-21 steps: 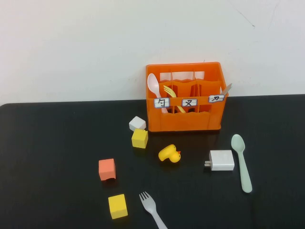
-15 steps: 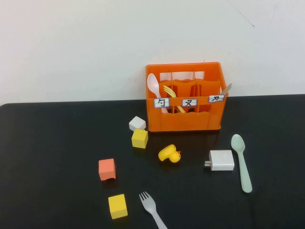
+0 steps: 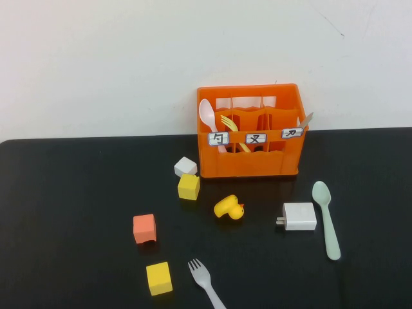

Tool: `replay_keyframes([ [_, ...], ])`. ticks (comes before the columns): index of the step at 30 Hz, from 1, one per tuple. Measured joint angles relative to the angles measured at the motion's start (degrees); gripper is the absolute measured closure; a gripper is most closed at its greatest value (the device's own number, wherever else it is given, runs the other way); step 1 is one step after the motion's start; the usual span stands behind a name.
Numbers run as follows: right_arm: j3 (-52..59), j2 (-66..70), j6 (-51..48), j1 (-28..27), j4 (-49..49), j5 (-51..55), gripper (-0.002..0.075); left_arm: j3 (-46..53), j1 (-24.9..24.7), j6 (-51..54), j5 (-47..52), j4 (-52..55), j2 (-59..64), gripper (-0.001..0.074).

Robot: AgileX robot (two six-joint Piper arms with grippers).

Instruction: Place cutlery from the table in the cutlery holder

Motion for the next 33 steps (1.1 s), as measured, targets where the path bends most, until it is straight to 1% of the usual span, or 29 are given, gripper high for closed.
replay_keyframes([
  [9, 0.00, 0.00, 0.00, 0.00, -0.22, -0.43, 0.0728, 0.00, 0.00, 0.00, 0.00, -0.04, 0.00, 0.0736],
  [15, 0.49, 0.00, 0.00, 0.00, -0.36, -4.67, 0.0728, 0.00, 0.00, 0.00, -0.50, -0.15, 0.00, 0.0736],
  [18, 0.49, 0.00, 0.00, 0.00, -0.40, -8.13, 0.0728, 0.12, 0.00, 0.00, -2.80, -0.27, 0.00, 0.0736],
  [20, 0.49, 0.00, 0.00, 0.00, -0.40, -11.43, 0.0728, 0.21, 0.00, 0.00, -6.11, -0.27, 0.00, 0.0736],
  [25, 0.49, 0.00, 0.00, 0.00, -0.49, -22.07, 0.0728, 0.21, 0.00, 0.00, -22.58, -0.27, 0.00, 0.0736],
  [29, 0.49, 0.00, 0.00, 0.00, -0.63, -30.73, 0.0728, 0.21, 0.00, 0.00, -33.34, -0.27, 0.00, 0.0736],
  [33, 0.49, 0.00, 0.00, 0.00, -0.63, -34.84, 0.0728, 0.21, 0.00, 0.00, -41.82, -0.27, 0.00, 0.0736],
])
